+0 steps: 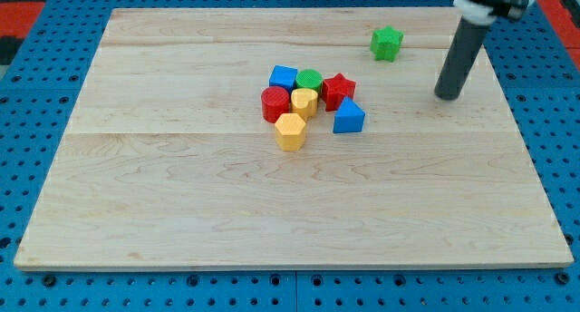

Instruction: Slide the green star closer to the blue triangle

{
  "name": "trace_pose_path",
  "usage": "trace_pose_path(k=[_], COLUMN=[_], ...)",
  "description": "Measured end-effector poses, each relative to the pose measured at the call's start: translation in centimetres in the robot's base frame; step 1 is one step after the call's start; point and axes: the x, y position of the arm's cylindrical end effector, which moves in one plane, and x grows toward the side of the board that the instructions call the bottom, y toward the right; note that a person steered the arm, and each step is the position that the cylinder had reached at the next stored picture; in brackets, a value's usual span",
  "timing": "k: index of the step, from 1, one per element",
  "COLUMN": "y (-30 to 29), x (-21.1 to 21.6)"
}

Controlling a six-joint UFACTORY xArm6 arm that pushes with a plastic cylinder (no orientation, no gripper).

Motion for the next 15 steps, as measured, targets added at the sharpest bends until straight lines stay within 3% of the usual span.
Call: trace_pose_path(k=[1, 2, 4, 6, 10, 13, 15], y=[1.9, 0.1, -3.8, -7.4, -5.9, -6.4, -10.3], x=[-6.3, -10.2, -13.6, -13.4, -7.3, -6.9, -6.9])
